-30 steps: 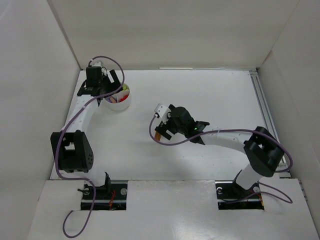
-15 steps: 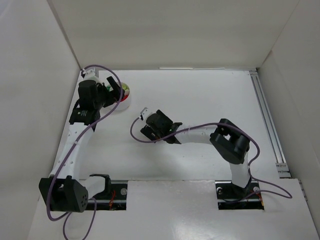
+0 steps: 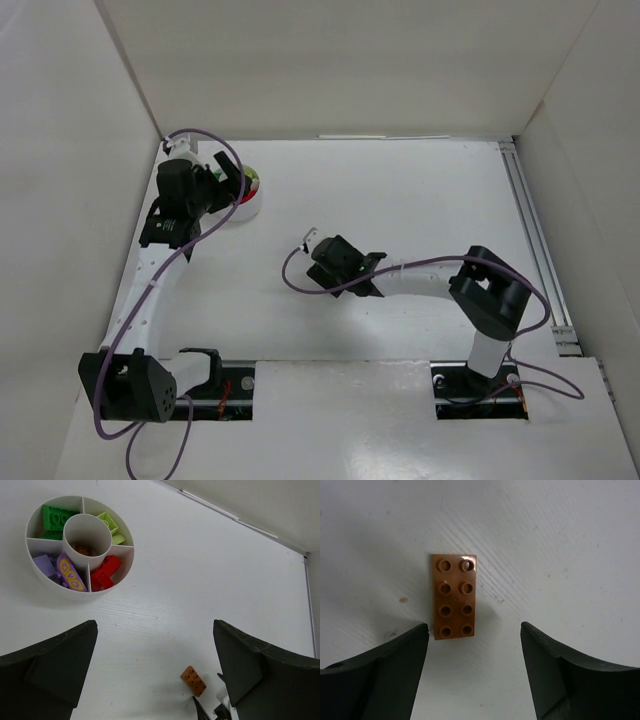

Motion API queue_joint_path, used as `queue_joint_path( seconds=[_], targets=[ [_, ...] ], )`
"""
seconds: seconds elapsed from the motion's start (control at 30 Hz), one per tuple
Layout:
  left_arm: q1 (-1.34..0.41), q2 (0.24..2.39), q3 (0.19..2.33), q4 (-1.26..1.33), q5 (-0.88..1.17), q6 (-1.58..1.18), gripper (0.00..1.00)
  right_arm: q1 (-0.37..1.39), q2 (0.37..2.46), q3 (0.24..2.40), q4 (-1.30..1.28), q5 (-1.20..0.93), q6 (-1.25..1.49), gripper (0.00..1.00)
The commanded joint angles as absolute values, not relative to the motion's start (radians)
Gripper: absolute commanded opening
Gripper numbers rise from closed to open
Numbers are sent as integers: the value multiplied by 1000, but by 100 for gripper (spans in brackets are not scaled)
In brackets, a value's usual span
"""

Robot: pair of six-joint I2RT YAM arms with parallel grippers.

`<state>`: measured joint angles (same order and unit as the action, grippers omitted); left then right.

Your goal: Sort the legos into containers by color

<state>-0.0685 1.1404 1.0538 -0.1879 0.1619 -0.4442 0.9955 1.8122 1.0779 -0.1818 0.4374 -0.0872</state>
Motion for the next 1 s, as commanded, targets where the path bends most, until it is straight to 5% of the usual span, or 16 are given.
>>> queue_joint_path(
  seconds=[0.0,0.2,0.37,0.63,0.97],
  targets=[
    [-69,1143,1045,-133,196,-451,100,994,1763,1029,-223,339,-109,78],
    [-69,1143,1045,-124,227,-440,100,862,1795,979,-63,59,-273,60],
    [-69,1143,1045,-124,247,-420,100,790,1795,948,-3,-133,-345,57],
    [-69,1134,1026,-94,376,-396,100,747,1718,885,37,-236,-403,22],
    [-113,1166,873,210,902,-443,100,727,1390,821,64,-278,-506,20]
  ],
)
